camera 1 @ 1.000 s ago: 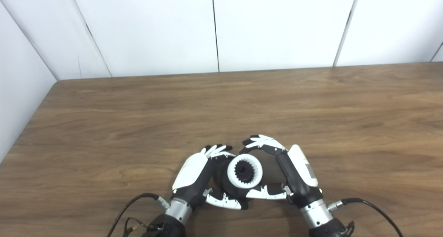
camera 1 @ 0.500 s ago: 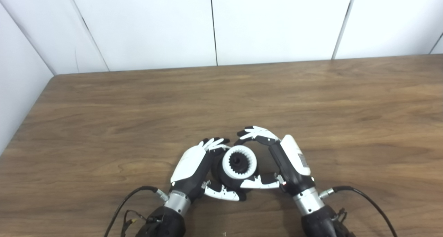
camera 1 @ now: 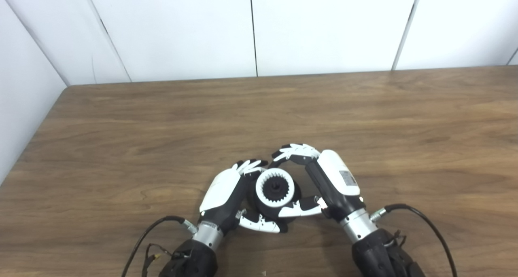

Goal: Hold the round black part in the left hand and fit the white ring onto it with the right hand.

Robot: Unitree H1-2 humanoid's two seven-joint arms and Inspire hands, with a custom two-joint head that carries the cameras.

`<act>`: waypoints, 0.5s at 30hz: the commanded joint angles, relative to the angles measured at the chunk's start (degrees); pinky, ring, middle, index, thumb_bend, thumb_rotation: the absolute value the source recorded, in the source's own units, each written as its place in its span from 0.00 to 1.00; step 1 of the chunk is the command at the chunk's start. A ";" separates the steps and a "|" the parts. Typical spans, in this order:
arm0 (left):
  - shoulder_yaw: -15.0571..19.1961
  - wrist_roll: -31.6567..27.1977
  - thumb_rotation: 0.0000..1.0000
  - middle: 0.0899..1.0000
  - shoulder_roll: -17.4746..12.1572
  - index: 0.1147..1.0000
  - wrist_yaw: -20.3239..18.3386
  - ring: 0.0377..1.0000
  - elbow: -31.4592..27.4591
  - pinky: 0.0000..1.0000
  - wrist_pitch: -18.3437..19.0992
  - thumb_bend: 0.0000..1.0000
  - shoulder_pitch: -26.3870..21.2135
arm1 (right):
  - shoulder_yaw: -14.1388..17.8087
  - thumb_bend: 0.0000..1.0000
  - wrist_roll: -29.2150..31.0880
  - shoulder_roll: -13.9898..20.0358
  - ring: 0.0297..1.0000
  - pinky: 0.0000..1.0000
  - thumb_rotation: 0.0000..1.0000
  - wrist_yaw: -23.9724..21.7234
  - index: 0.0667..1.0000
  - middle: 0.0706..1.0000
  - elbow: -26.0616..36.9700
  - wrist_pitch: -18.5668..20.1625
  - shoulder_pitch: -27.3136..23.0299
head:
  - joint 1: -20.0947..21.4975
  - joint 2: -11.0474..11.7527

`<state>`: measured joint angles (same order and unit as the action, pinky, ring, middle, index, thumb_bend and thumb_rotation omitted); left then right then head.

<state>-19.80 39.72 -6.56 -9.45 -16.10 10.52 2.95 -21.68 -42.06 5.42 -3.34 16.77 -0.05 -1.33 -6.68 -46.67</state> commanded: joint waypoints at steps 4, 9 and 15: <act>-1.03 -0.54 0.22 0.90 0.19 0.51 -0.10 0.96 -1.01 1.00 -1.66 0.88 -0.79 | -0.25 0.51 -3.66 0.19 0.83 0.87 0.15 -5.31 0.44 0.72 4.44 3.49 -2.81 | 0.16 -0.20; -0.85 -0.60 0.21 0.91 0.16 0.51 -0.54 0.96 -1.40 1.00 -1.02 0.88 -0.91 | -0.45 0.51 -6.35 0.48 0.84 0.88 0.15 -10.46 0.44 0.71 7.05 6.48 -3.78 | 0.31 -0.17; -0.71 -0.46 0.21 0.90 0.01 0.51 -0.41 0.96 -1.24 1.00 -1.15 0.88 -1.09 | 0.30 0.52 -6.13 0.32 0.83 0.89 0.15 -11.53 0.44 0.71 7.29 7.09 -3.67 | 0.23 -0.26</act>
<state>-19.85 39.58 -6.58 -9.56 -16.11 10.52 2.94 -21.75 -47.81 6.04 -14.73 22.54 6.70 -3.74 -6.42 -46.85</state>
